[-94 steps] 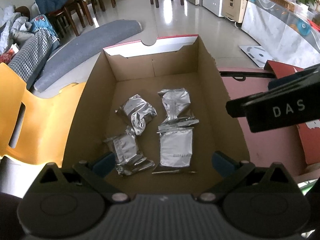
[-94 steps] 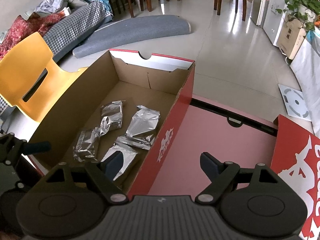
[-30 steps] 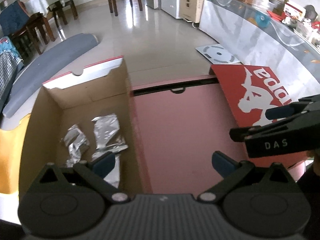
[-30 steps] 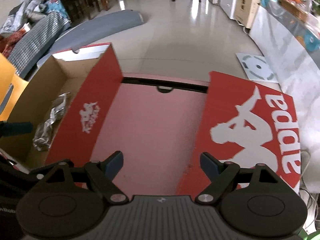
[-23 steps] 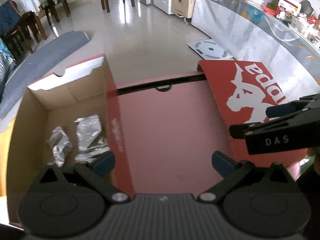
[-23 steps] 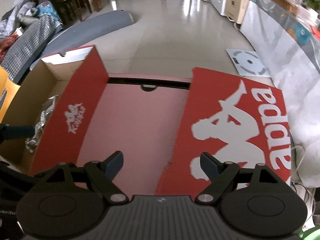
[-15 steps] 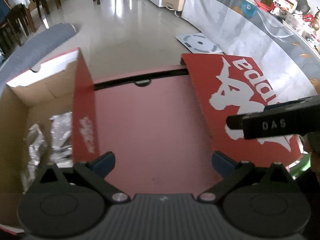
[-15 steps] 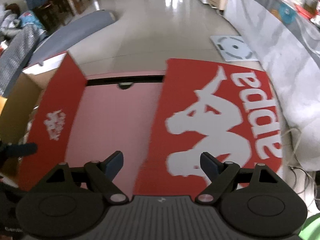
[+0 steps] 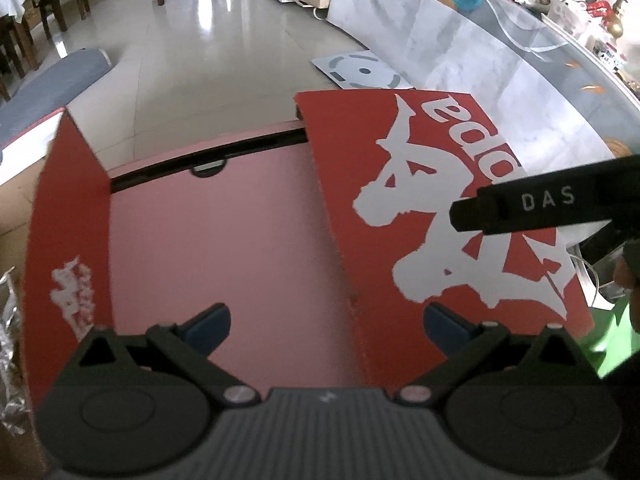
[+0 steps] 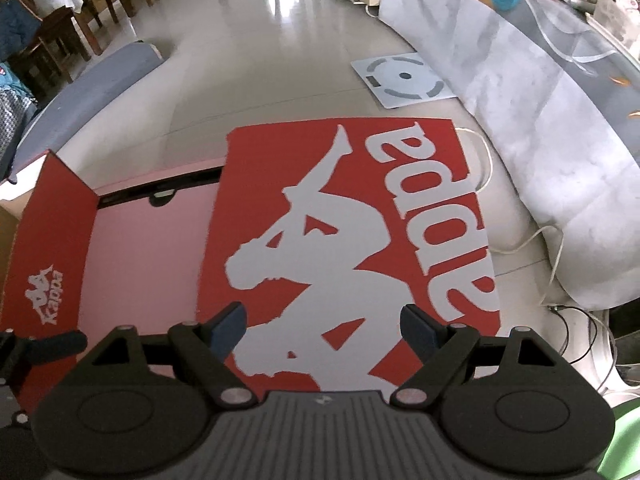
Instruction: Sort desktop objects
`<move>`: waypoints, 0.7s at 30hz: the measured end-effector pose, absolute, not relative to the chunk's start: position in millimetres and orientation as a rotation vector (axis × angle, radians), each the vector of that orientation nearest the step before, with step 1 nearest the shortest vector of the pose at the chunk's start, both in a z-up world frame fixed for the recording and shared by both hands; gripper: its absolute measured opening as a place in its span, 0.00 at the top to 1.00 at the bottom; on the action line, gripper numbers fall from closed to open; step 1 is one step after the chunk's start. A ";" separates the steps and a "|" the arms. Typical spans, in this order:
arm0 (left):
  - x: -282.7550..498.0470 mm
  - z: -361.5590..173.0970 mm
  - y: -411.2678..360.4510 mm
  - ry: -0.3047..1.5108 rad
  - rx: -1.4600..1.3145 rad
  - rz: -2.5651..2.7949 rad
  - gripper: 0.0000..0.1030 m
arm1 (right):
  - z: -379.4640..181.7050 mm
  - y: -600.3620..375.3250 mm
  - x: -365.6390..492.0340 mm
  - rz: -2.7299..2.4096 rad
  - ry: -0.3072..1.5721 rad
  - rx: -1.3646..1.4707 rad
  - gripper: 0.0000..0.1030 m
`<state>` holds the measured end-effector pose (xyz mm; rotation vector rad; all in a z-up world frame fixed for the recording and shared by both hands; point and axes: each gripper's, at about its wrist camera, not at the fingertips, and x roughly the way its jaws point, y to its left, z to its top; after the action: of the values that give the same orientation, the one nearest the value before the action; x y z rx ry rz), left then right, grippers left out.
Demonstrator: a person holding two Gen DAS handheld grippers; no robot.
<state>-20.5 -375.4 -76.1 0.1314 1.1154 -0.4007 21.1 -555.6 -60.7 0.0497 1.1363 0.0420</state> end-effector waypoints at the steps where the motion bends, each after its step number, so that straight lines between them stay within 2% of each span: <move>1: -18.5 -78.5 -379.3 1.118 0.131 -0.399 0.00 | -62.3 -559.7 22.5 0.035 1.135 0.049 0.19; 18: 14.4 -116.8 -417.2 1.174 0.083 -0.411 0.00 | -92.3 -632.1 46.4 -0.075 1.184 0.126 0.19; 21: 16.6 -120.8 -419.8 1.181 0.068 -0.422 0.00 | -97.3 -637.6 51.4 -0.067 1.195 0.133 0.16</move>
<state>16.6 -419.8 -120.8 0.0679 1.1811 -0.4222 51.4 -637.6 -97.3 0.1330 1.1954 -0.0668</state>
